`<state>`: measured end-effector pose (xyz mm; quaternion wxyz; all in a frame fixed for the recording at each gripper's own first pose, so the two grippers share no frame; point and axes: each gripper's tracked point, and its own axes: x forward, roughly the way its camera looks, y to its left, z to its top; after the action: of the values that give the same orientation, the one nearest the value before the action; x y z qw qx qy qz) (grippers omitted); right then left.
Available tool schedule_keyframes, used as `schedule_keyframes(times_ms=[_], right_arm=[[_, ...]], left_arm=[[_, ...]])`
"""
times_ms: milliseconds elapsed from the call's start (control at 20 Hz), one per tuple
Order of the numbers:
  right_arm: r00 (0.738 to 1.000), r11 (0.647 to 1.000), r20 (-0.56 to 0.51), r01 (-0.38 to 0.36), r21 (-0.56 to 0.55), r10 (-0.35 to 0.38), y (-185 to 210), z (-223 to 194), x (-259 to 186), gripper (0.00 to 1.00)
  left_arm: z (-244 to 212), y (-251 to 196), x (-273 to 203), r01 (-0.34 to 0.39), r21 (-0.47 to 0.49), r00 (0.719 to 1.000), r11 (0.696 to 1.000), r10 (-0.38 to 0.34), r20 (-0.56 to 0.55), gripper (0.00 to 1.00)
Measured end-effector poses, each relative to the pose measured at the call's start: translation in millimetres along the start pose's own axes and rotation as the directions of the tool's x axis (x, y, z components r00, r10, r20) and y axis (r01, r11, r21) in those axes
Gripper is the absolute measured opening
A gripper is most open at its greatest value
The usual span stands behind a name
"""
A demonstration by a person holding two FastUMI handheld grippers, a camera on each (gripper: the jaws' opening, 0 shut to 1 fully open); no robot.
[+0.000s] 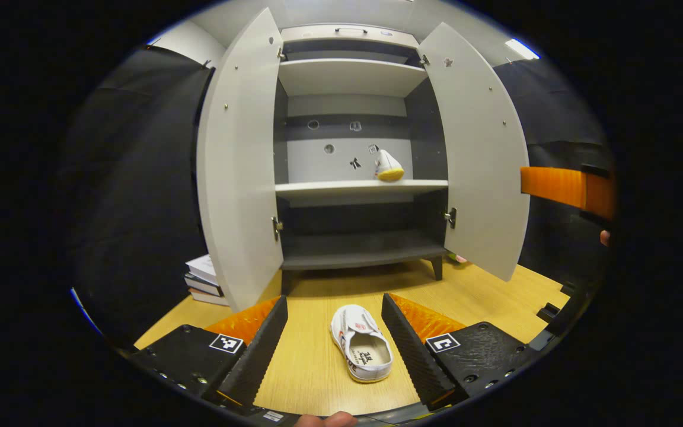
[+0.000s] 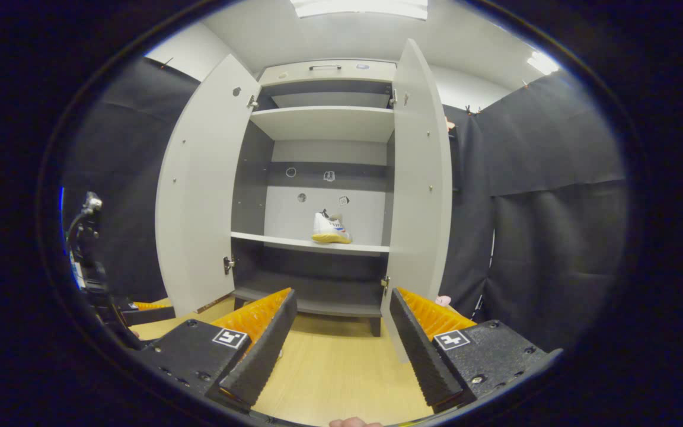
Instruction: Grab one shoe with the right hand and put it into the shoe cabinet, grab the other shoe with the left hand and put it into the shoe cabinet; then close the right door with the right hand and the left door with the left hand.
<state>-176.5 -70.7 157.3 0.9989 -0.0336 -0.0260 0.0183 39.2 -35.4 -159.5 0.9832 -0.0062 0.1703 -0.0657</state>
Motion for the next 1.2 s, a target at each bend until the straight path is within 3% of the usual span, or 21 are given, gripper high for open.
schedule_keyframes(times_ms=[200, 450, 800, 1200], right_arm=[[0.999, 0.999, 0.004, 0.042, 0.022, -0.042, -17, -8, -16, 0.99], [0.996, 0.995, -0.022, 0.084, 0.050, -0.083, -40, -14, -17, 0.99], [0.993, 0.992, -0.070, 0.101, 0.074, -0.096, -56, -28, -11, 0.99], [0.989, 0.991, -0.108, 0.113, 0.075, -0.104, -62, -41, 0, 0.99]], left_arm=[[-55, -8, 21, 0.036, -0.077, 0.985, 0.996, -0.048, -0.165, 0.96], [-120, 11, 57, -0.009, -0.052, 0.945, 0.999, -0.009, -0.326, 0.96], [-139, 18, 93, -0.040, -0.068, 0.924, 0.997, 0.011, -0.382, 0.96], [-151, 16, 139, -0.014, -0.132, 0.900, 0.991, -0.045, -0.433, 0.98]])
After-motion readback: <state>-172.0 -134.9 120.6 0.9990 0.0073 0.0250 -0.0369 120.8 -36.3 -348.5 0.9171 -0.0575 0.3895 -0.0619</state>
